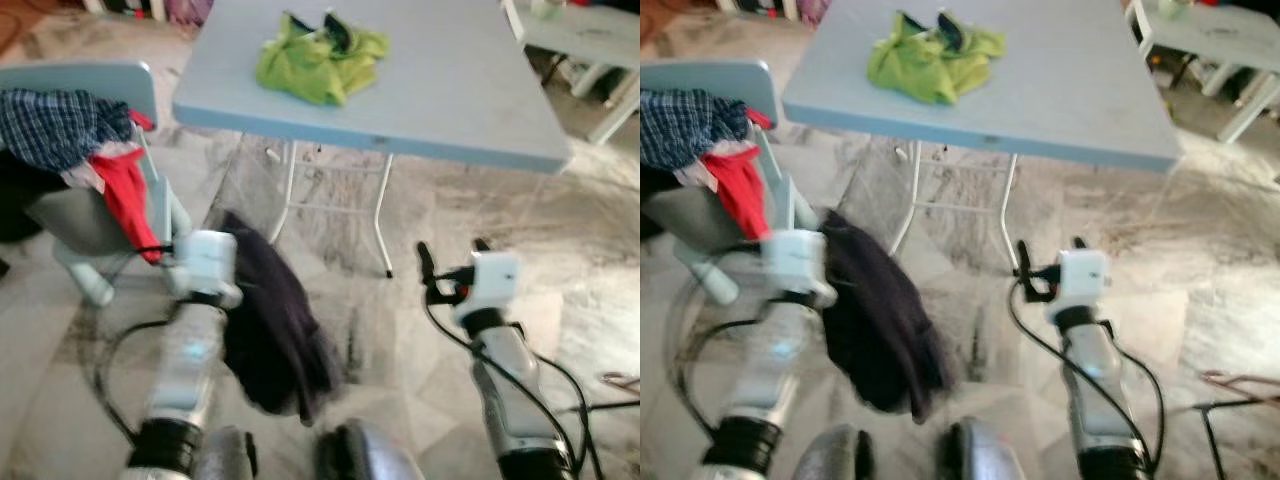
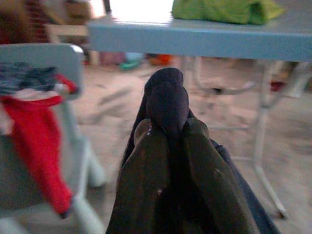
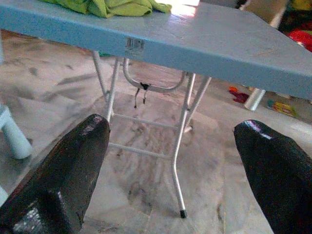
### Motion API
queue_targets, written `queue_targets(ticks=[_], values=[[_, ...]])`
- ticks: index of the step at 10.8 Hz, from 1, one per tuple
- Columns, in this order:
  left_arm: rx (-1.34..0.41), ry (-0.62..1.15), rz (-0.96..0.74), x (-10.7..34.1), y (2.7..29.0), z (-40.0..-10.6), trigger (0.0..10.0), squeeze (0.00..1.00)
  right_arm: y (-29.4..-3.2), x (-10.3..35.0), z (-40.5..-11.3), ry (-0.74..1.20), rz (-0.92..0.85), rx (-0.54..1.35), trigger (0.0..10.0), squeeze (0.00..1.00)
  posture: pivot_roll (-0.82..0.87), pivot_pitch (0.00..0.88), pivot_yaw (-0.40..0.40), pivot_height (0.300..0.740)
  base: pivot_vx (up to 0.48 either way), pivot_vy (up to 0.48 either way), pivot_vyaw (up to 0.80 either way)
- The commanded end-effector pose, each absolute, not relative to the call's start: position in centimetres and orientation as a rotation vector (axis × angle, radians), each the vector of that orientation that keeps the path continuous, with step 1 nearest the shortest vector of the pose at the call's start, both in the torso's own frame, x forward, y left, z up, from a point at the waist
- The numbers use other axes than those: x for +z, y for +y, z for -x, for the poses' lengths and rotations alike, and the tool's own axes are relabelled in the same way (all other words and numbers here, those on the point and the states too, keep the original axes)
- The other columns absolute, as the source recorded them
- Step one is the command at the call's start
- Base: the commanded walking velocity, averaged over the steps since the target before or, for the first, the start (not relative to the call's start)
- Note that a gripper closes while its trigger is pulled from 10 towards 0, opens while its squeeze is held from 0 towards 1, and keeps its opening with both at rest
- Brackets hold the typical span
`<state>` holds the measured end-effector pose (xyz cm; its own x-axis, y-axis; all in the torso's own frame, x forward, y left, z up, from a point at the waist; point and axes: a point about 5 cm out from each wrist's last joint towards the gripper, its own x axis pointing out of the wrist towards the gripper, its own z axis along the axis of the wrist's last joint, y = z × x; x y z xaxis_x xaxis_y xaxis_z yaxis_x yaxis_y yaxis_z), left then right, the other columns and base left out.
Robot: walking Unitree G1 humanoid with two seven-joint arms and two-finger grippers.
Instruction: Hang hanger
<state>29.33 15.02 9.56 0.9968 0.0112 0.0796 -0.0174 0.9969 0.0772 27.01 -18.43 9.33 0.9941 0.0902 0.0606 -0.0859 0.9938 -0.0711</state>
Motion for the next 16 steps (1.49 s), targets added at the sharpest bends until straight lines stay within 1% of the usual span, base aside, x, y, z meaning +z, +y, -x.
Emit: queue_targets(ticks=[1,3,4,6,10,11,12,13,14,16], values=[[-0.003,-0.061,-0.032,9.5,14.4,-29.5,10.0,0.00,-19.4,9.0,-26.6,-0.043,0.082,0.059,10.0,0.00,-0.03,0.149,-0.079,0.740,0.000,0.000,0.00],[0.050,-0.034,0.049,9.6,14.8,-29.7,10.0,0.00,-19.7,8.6,-26.4,-0.022,0.081,0.058,10.0,0.00,-0.03,0.142,-0.093,0.740,0.000,0.000,0.00],[0.049,-0.035,0.042,9.6,15.0,-29.8,10.0,0.00,-19.4,8.5,-26.4,-0.016,0.078,0.062,10.0,0.00,-0.03,0.140,-0.091,0.740,0.000,0.266,-0.46],[0.072,-0.026,0.081,9.8,15.4,-30.0,10.0,0.00,-19.0,8.7,-26.8,-0.027,0.071,0.058,10.0,0.00,-0.03,0.138,-0.083,0.740,0.000,0.450,-0.46],[0.077,-0.039,0.060,9.9,15.7,-30.2,10.0,0.00,-19.1,9.0,-27.1,-0.041,0.073,0.062,10.0,0.00,-0.03,0.127,-0.080,0.740,0.000,0.480,0.00],[0.055,-0.061,0.064,10.1,15.8,-30.1,10.0,0.00,-19.3,9.0,-27.2,-0.039,0.075,0.054,10.0,0.00,-0.03,0.126,-0.082,0.740,0.000,0.469,0.00],[0.006,-0.090,0.081,10.4,15.7,-30.0,10.0,0.00,-19.4,9.1,-27.2,-0.041,0.078,0.053,10.0,0.00,-0.03,0.125,-0.082,0.740,0.345,0.000,0.00],[-0.004,-0.097,0.101,10.5,15.6,-30.0,10.0,0.00,-19.4,9.1,-27.2,-0.042,0.079,0.053,10.0,0.00,-0.04,0.124,-0.082,0.740,0.364,0.000,0.00],[0.004,-0.095,0.073,10.4,15.6,-29.9,10.0,0.00,-19.4,9.0,-27.2,-0.039,0.086,0.052,10.0,0.00,-0.04,0.122,-0.084,0.740,0.364,0.000,0.00],[-0.006,-0.093,0.089,10.2,15.5,-29.9,10.0,0.00,-19.5,9.0,-27.3,-0.036,0.094,0.052,10.0,0.00,-0.04,0.120,-0.091,0.740,0.362,0.315,-0.20]])
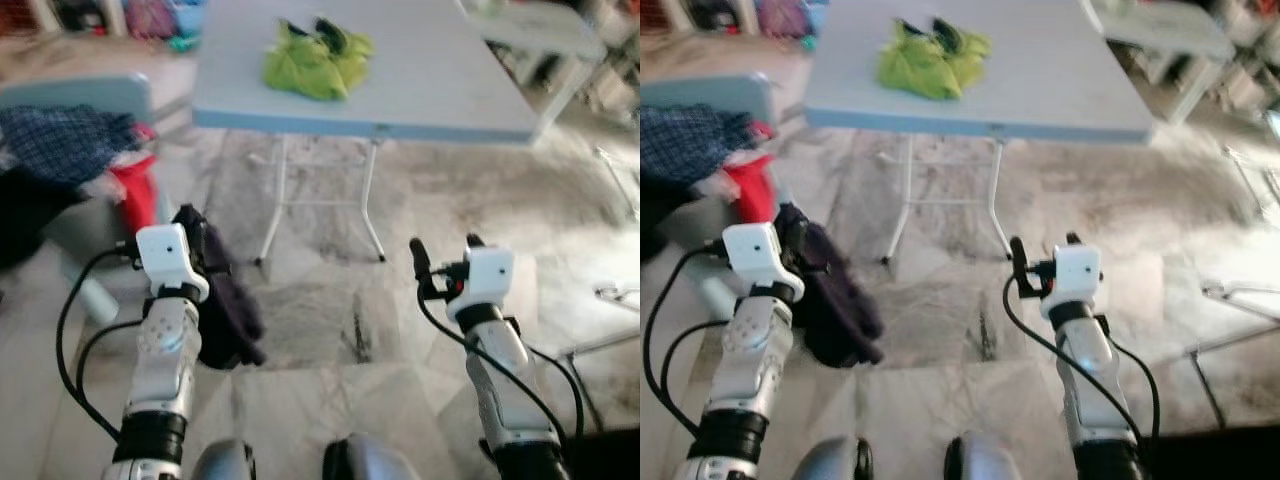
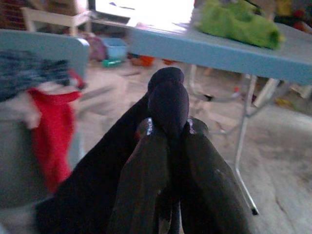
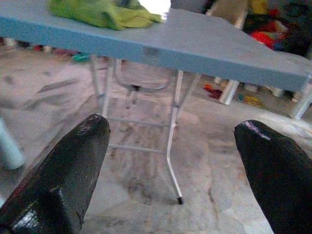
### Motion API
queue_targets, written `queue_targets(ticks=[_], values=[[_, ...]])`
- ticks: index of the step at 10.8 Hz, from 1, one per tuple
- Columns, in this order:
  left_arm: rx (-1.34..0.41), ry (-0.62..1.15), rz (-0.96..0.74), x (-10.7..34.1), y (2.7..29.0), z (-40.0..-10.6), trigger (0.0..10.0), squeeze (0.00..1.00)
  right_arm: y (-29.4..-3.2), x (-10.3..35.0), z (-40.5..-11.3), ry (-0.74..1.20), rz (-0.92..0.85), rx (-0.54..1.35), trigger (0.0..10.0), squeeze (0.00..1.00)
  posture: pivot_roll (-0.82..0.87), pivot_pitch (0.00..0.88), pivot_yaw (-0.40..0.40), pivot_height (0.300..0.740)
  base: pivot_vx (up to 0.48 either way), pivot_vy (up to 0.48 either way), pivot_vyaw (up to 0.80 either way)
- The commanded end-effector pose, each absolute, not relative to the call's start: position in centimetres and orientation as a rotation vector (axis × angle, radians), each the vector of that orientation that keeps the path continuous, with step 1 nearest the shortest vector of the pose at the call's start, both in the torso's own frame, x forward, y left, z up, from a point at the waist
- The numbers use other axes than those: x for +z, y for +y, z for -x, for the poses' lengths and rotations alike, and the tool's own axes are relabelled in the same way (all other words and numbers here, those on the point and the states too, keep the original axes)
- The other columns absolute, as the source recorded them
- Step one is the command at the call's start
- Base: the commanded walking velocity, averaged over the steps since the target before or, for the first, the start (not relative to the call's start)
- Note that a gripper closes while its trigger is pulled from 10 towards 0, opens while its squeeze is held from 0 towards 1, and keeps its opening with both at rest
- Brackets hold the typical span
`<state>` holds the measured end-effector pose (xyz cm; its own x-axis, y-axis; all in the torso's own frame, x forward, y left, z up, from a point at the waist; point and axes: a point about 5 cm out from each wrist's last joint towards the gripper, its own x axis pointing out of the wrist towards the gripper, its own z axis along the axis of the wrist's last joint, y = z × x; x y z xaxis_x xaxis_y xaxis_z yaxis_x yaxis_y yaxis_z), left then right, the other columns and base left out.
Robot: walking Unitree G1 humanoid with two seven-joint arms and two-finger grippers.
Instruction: Hang hanger
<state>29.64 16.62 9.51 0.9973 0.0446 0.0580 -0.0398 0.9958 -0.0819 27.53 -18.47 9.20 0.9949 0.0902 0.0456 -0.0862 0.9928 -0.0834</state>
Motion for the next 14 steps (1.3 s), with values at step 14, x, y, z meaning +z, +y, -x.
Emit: queue_targets(ticks=[14], values=[[-0.073,-0.041,0.032,9.1,13.8,-29.9,10.0,0.00,-19.5,9.0,-27.5,-0.034,0.104,0.043,10.0,0.00,-0.05,0.117,-0.081,0.740,0.213,0.022,-0.40]])
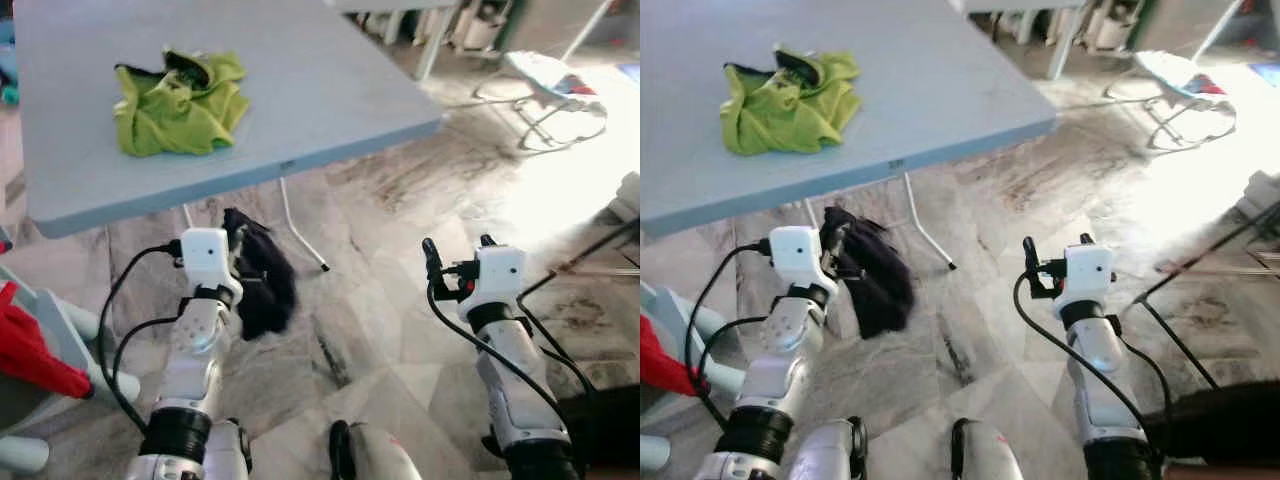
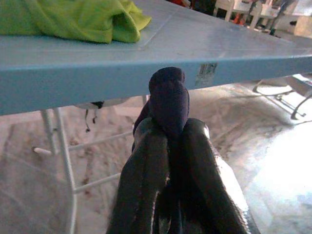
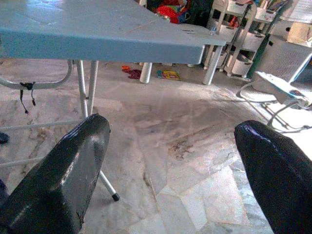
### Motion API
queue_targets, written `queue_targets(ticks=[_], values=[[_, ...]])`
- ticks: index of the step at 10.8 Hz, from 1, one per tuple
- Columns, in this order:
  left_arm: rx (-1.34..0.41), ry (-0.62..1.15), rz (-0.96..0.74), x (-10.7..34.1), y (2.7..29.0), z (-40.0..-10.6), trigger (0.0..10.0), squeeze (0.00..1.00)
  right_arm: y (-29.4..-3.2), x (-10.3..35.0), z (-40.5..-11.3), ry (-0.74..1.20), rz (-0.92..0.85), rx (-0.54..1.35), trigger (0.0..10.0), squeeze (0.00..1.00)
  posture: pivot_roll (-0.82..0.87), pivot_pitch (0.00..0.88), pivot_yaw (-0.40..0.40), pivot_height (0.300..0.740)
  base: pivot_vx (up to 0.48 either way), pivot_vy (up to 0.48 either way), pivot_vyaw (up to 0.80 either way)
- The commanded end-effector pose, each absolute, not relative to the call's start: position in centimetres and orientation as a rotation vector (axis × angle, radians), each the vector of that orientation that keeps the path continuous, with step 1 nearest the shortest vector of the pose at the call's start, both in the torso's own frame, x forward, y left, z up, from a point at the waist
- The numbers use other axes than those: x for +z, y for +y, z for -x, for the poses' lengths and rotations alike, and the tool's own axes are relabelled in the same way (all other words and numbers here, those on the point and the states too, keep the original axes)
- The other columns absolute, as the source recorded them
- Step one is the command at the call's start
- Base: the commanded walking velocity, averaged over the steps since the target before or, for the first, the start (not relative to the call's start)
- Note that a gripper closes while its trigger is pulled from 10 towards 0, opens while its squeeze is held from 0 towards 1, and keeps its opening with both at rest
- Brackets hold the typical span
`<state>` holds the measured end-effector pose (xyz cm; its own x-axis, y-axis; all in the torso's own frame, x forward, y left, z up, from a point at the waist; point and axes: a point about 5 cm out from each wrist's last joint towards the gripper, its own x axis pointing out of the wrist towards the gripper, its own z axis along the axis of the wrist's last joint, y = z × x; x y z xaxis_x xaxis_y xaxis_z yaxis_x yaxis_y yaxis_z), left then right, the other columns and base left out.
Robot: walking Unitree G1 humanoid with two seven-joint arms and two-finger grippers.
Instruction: Hang hanger
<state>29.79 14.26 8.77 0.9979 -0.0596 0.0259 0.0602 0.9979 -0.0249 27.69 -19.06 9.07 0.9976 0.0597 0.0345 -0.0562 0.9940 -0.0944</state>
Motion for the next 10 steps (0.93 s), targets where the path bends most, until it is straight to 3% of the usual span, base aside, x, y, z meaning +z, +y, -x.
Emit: queue_targets(ticks=[1,3,5,6,8,10], values=[[-0.089,0.002,-0.022,8.4,13.8,-29.8,10.0,0.00,-19.4,8.9,-27.5,-0.032,0.103,0.043,10.0,0.00,-0.04,0.110,-0.078,0.740,0.000,0.000,-0.80],[-0.116,0.001,-0.029,8.5,14.3,-30.1,10.0,0.00,-18.9,9.0,-28.0,-0.041,0.094,0.047,10.0,0.00,-0.03,0.098,-0.073,0.740,0.000,0.000,-0.80],[-0.137,-0.005,-0.050,8.8,15.1,-30.5,10.0,0.00,-18.9,9.2,-28.4,-0.051,0.093,0.047,10.0,0.00,-0.03,0.096,-0.073,0.740,0.000,0.000,0.00],[-0.157,0.007,-0.108,8.2,15.8,-30.3,10.0,0.00,-19.0,9.1,-28.4,-0.050,0.095,0.044,10.0,0.00,-0.03,0.092,-0.074,0.740,0.000,0.000,-0.80],[-0.167,-0.016,-0.067,8.7,16.5,-30.3,10.0,0.00,-19.0,9.1,-28.4,-0.052,0.095,0.044,10.0,0.00,-0.02,0.095,-0.077,0.740,0.000,0.000,0.00],[-0.158,-0.016,-0.063,8.6,16.5,-30.4,10.0,0.00,-18.9,9.0,-28.4,-0.051,0.095,0.047,10.0,0.00,-0.02,0.096,-0.078,0.740,0.277,0.182,-0.73]])
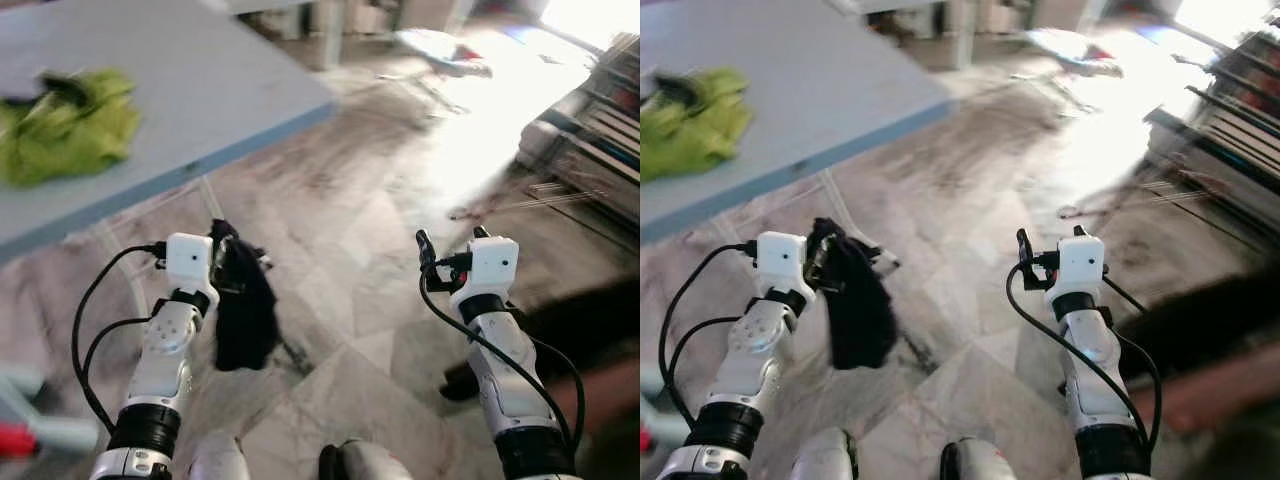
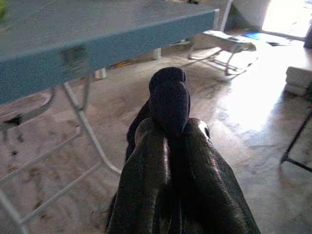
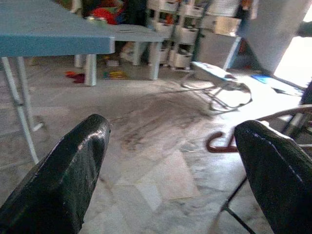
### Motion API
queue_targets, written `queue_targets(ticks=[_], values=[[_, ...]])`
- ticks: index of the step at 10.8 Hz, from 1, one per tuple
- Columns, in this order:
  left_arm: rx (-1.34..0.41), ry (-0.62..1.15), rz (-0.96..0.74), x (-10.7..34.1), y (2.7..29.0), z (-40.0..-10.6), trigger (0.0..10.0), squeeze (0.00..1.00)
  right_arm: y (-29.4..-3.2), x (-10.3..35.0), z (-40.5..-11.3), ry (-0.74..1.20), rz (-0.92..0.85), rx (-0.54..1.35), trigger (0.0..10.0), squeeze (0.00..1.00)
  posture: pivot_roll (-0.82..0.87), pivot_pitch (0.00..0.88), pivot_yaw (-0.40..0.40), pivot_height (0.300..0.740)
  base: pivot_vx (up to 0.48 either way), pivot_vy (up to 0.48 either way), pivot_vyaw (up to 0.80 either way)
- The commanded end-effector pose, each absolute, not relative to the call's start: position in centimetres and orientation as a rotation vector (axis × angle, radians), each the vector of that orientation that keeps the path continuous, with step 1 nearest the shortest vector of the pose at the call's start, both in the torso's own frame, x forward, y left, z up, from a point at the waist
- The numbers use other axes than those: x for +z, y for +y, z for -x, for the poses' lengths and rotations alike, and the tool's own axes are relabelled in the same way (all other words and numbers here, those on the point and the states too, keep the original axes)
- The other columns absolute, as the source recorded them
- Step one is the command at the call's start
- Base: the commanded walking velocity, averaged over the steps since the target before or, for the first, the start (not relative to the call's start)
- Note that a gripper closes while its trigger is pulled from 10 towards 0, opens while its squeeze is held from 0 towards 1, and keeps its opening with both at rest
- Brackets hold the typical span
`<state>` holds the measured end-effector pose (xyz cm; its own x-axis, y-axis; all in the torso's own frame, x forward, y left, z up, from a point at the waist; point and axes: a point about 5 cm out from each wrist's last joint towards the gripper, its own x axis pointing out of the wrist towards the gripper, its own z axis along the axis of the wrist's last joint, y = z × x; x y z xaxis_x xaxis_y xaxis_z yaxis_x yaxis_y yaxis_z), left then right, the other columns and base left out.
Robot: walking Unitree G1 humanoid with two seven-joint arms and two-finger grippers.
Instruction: Hang hanger
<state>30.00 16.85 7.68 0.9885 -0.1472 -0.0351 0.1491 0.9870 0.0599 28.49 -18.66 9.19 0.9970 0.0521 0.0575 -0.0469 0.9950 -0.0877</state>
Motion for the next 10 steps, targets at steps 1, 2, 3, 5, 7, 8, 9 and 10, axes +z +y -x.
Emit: queue_targets(ticks=[1,2,3,5,7,8,9,10], values=[[-0.162,-0.017,-0.060,8.6,16.4,-30.3,10.0,0.00,-18.9,8.9,-28.4,-0.050,0.095,0.050,10.0,0.00,-0.02,0.099,-0.079,0.740,0.285,0.386,-0.61],[-0.174,-0.018,-0.056,8.6,16.4,-30.2,10.0,0.00,-18.8,8.9,-28.3,-0.046,0.089,0.048,10.0,0.00,-0.02,0.101,-0.078,0.740,0.300,0.375,-0.80],[-0.194,-0.021,-0.065,8.6,16.3,-30.2,10.0,0.00,-18.8,8.9,-28.4,-0.046,0.090,0.049,10.0,0.00,-0.02,0.102,-0.077,0.740,0.442,0.000,-0.80],[-0.219,-0.008,-0.072,8.5,16.0,-30.1,10.0,0.00,-18.7,8.9,-28.4,-0.049,0.089,0.052,10.0,0.00,-0.02,0.105,-0.075,0.740,0.441,0.000,-0.80],[-0.250,0.014,-0.118,8.0,15.7,-29.8,10.0,0.00,-18.7,8.8,-28.3,-0.056,0.091,0.051,10.0,0.00,-0.02,0.103,-0.070,0.740,0.441,0.000,-0.80],[-0.263,0.033,-0.141,7.6,15.6,-29.7,10.0,0.00,-18.6,8.8,-28.4,-0.057,0.090,0.049,10.0,0.00,-0.02,0.102,-0.067,0.740,0.000,0.000,-0.80],[-0.293,0.029,-0.173,7.6,15.5,-29.7,10.0,0.00,-18.6,8.8,-28.3,-0.057,0.086,0.046,10.0,0.00,-0.01,0.101,-0.068,0.740,0.000,0.000,-0.80],[-0.308,0.024,-0.188,7.7,15.4,-29.7,10.0,0.00,-18.3,8.6,-28.3,-0.056,0.081,0.045,10.0,0.00,-0.01,0.100,-0.070,0.740,0.000,0.000,-0.80]])
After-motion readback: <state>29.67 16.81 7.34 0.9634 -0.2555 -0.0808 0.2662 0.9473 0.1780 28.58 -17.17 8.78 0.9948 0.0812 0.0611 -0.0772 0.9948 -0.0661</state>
